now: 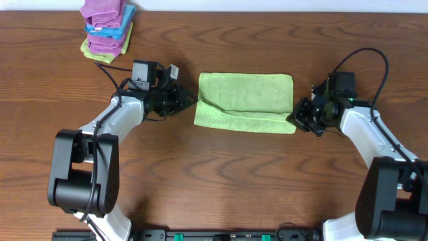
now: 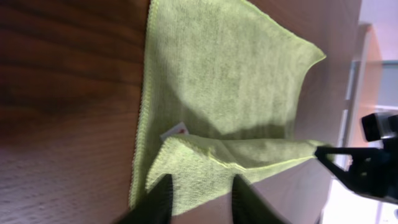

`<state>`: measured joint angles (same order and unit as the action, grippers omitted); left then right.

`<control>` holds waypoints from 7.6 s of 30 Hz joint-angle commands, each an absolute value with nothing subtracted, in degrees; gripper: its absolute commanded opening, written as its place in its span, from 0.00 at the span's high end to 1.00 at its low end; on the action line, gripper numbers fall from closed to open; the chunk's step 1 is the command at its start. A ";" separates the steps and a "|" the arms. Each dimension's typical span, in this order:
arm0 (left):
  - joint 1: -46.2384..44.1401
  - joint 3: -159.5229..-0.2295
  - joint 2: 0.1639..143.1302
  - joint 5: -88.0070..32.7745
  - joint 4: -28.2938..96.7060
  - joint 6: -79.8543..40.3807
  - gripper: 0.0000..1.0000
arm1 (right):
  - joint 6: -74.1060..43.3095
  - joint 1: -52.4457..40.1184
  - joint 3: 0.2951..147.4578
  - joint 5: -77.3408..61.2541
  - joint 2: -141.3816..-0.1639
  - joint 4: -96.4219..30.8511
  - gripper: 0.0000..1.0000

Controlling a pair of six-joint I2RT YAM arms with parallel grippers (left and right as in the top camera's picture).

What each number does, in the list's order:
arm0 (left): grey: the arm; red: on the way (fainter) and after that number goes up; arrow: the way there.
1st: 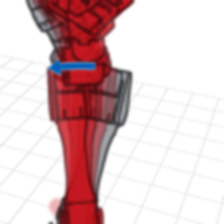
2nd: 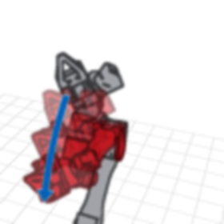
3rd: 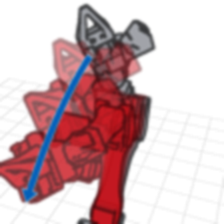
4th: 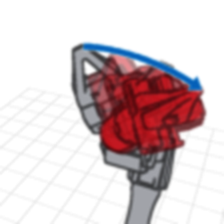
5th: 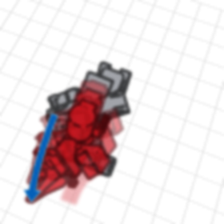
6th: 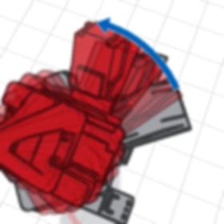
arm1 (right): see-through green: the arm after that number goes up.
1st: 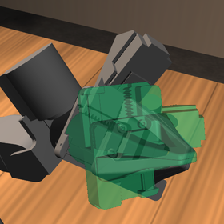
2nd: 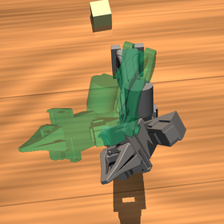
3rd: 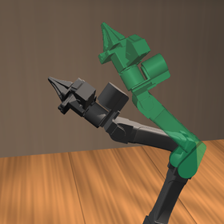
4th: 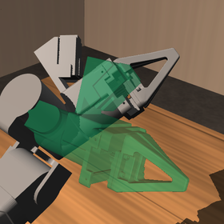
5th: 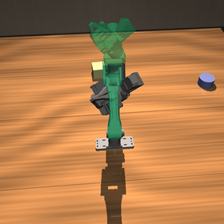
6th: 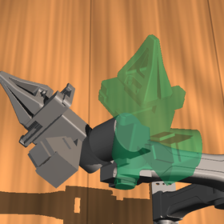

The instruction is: Fold the cloth

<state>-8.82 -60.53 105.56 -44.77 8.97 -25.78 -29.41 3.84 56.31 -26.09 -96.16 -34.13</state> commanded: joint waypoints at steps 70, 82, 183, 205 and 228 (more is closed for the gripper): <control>-4.21 -69.17 121.62 -68.53 12.03 -42.72 0.70 | -25.41 3.66 57.30 -26.13 -96.36 -41.80 0.98; -6.55 -73.56 127.15 -73.01 11.29 -44.84 0.77 | -25.17 3.66 57.30 -25.76 -96.36 -42.33 0.98; -3.77 -98.45 139.39 -66.35 26.35 -31.51 0.94 | -33.52 5.52 79.50 -29.76 -116.49 -35.92 0.98; -3.81 -98.48 139.39 -61.10 11.18 -41.82 0.94 | -34.39 5.56 79.50 -25.78 -116.49 -31.64 0.98; -4.38 -98.52 139.39 -65.36 15.81 -37.23 0.04 | -34.41 5.61 79.50 -23.97 -116.49 -37.78 0.28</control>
<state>-4.86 -97.80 138.54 -64.29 16.36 -38.70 -34.92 5.30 78.72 -25.08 -115.92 -37.56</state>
